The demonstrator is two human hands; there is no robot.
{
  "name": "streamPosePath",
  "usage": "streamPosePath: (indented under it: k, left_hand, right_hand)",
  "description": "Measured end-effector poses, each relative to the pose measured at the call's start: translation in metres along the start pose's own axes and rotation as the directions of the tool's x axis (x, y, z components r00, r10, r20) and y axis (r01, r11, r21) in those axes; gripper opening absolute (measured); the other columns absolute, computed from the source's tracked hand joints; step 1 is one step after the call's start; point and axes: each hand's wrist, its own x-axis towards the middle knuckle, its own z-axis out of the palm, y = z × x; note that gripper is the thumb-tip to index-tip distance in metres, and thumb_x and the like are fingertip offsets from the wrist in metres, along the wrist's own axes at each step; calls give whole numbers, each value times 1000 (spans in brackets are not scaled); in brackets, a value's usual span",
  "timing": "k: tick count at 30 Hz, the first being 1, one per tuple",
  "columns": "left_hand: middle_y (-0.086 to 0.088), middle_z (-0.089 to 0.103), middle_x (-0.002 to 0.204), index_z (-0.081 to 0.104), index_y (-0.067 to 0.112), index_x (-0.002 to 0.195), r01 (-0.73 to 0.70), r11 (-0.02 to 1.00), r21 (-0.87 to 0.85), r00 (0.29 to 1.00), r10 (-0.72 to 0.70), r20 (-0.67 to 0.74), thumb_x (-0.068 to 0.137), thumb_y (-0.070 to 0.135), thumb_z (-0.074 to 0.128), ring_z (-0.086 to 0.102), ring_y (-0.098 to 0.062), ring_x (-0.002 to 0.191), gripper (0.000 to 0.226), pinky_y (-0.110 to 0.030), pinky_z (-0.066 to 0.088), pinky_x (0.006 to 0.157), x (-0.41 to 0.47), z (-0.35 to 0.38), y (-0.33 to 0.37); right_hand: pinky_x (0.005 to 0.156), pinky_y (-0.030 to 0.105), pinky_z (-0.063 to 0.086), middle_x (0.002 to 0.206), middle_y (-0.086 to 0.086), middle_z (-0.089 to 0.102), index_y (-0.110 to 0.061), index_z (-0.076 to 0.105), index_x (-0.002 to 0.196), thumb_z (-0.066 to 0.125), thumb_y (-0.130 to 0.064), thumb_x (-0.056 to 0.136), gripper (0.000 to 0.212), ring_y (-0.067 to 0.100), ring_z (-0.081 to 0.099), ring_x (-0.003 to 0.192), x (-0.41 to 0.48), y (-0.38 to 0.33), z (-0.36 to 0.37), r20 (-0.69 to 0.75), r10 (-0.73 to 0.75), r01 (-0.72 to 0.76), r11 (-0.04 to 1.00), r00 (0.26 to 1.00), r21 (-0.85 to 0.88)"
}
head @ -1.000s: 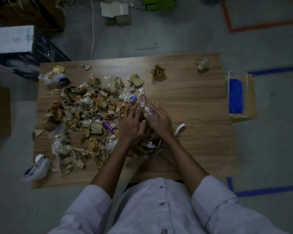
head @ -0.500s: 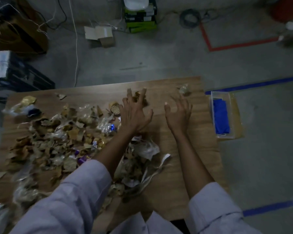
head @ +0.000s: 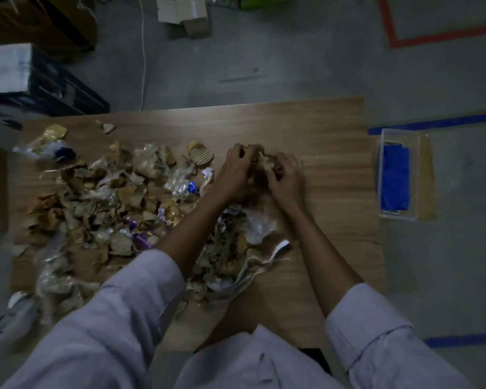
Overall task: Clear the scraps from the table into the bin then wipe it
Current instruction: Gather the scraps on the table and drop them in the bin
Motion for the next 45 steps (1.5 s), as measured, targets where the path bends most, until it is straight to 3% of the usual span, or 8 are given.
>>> streamPosePath:
  k: [4, 10, 15, 23, 29, 34, 39, 45]
  left_hand:
    - [-13, 50, 125, 42, 16, 152, 31, 993, -115, 970, -57, -235, 101, 24, 44, 50, -25, 110, 52, -35, 43, 94, -65, -27, 16]
    - [-12, 35, 158, 46, 15, 151, 60, 995, -78, 917, -86, -389, 107, 30, 38, 34, -26, 146, 47, -34, 26, 121, -146, -38, 0]
    - [-11, 32, 160, 47, 23, 149, 281, 959, 37, 918, -257, -302, 107, 44, 34, 30, -32, 147, 49, -56, 27, 118, -177, -10, -37]
    - [-11, 32, 158, 40, 36, 152, 330, 944, -7, 919, -323, -224, 103, 62, 23, 24, -33, 149, 58, -51, 19, 121, -186, -23, -52]
    - [-6, 43, 153, 45, 38, 148, 322, 940, -110, 853, -339, -397, 100, 66, 26, 29, -28, 144, 59, -54, 24, 118, -180, -80, -77]
    - [-6, 4, 170, 28, 44, 155, 562, 819, -113, 740, -559, -374, 95, 74, 40, -4, -37, 155, 69, -70, 8, 117, -154, -111, -132]
    - [-8, -8, 170, 13, 57, 154, 586, 810, -19, 768, -563, -307, 90, 83, 35, -3, -46, 153, 73, -73, 0, 115, -122, -112, -180]
    - [-2, 7, 171, 31, 26, 158, 454, 890, 30, 874, -439, -206, 102, 65, 33, 2, -36, 154, 69, -58, -4, 121, -104, -90, -189]
  right_hand:
    - [101, 36, 49, 137, 0, 61, -17, 55, 142, 58, -9, 98, 46, 23, 59, 122, -39, -76, -7, 35, 41, -50, 954, 999, 297]
    - [121, 32, 32, 156, 11, 47, -2, 50, 148, 47, -14, 100, 50, 20, 40, 147, -97, -113, 15, 166, -192, 142, 952, 967, 272]
    - [115, 51, 40, 159, 9, 45, -9, 43, 154, 42, -23, 102, 53, 23, 42, 146, -123, -97, 43, 440, -211, 203, 977, 873, 67]
    - [111, 46, 44, 150, 9, 54, -17, 48, 151, 52, -15, 95, 56, 26, 51, 135, -119, -113, 43, 412, -149, 150, 988, 899, 29]
    - [107, 38, 43, 134, 5, 64, -15, 60, 135, 54, -8, 98, 39, 25, 56, 125, -93, -160, 56, 71, -184, 178, 981, 980, 83]
    - [114, 56, 36, 154, 9, 47, -26, 48, 148, 55, -57, 93, 63, 33, 40, 142, -34, -170, 94, 139, -24, 40, 992, 990, -116]
    - [120, 62, 14, 171, 7, 7, -57, 21, 154, 65, -81, 76, 93, 37, 5, 155, -2, -164, 134, 336, 213, -125, 956, 918, -264]
    - [124, 54, 13, 169, 7, 16, -39, 37, 156, 67, -39, 92, 71, 36, 6, 155, -15, -161, 186, 452, 30, 87, 968, 891, -236]
